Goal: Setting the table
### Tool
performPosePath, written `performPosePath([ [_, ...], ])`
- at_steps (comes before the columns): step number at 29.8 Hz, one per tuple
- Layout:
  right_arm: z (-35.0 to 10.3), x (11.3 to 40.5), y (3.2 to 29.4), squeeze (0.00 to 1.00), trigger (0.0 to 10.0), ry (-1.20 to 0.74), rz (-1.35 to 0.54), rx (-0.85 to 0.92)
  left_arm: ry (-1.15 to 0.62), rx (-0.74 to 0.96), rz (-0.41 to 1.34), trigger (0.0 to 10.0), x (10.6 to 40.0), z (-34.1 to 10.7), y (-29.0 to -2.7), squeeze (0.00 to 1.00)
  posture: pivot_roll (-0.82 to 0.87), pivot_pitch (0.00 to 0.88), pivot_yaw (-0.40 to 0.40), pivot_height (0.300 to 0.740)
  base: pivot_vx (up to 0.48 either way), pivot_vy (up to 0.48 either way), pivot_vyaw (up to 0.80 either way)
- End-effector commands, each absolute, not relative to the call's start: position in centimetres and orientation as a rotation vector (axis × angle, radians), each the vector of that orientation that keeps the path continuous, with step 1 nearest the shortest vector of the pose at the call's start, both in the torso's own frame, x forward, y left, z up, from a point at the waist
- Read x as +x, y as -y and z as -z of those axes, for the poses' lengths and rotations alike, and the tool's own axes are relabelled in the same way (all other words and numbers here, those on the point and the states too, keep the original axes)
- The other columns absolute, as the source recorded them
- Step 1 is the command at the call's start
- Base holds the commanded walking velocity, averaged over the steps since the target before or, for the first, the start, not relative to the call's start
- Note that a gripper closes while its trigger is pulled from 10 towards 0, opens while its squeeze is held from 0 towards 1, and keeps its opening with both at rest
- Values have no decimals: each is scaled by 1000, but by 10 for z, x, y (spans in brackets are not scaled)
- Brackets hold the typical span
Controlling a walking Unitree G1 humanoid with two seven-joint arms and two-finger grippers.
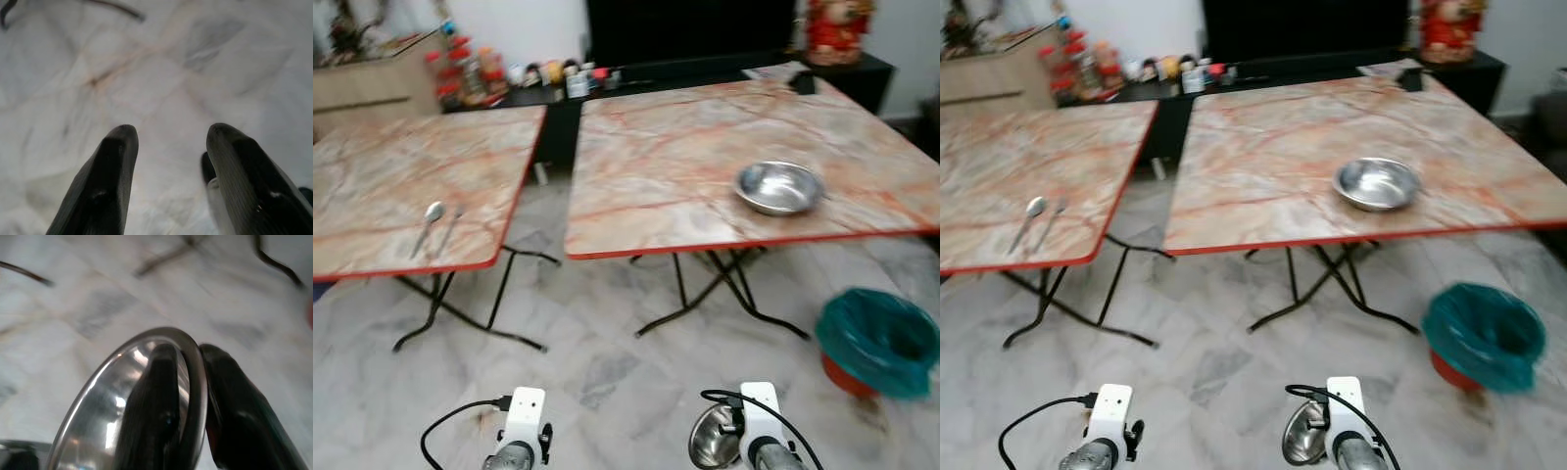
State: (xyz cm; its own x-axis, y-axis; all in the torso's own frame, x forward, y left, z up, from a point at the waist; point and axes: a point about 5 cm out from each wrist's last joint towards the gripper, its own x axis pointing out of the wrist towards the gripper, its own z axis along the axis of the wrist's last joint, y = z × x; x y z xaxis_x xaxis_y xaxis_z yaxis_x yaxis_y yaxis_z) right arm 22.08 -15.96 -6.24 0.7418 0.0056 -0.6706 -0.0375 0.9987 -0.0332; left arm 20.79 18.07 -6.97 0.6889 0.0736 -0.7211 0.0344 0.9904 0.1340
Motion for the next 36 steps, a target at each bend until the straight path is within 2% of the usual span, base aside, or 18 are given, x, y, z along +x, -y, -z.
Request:
performPosePath([
  [1,63,219,160,0,10000,-732,-30,-47,-808,147,-8,10000,211,69,-178,0,-40,0,72,740,330,0,600],
  [5,64,218,160,0,10000,-734,-34,-46,-807,150,-1,10000,211,68,-177,0,-50,0,77,740,334,0,716],
  [13,64,217,162,0,10000,-734,-10,-20,-804,165,22,10000,214,67,-175,0,-67,0,76,740,334,0,0],
  [20,65,215,167,0,10000,-747,-8,-23,-802,142,32,10000,213,68,-170,0,-65,0,60,740,0,0,0],
  [32,66,214,168,0,10000,-752,-14,-29,-842,204,52,10000,205,73,-171,0,-62,0,52,740,0,0,0],
  [36,67,213,166,0,10000,-755,-25,-30,-835,209,49,10000,205,73,-172,0,-59,0,49,740,0,-244,0],
])
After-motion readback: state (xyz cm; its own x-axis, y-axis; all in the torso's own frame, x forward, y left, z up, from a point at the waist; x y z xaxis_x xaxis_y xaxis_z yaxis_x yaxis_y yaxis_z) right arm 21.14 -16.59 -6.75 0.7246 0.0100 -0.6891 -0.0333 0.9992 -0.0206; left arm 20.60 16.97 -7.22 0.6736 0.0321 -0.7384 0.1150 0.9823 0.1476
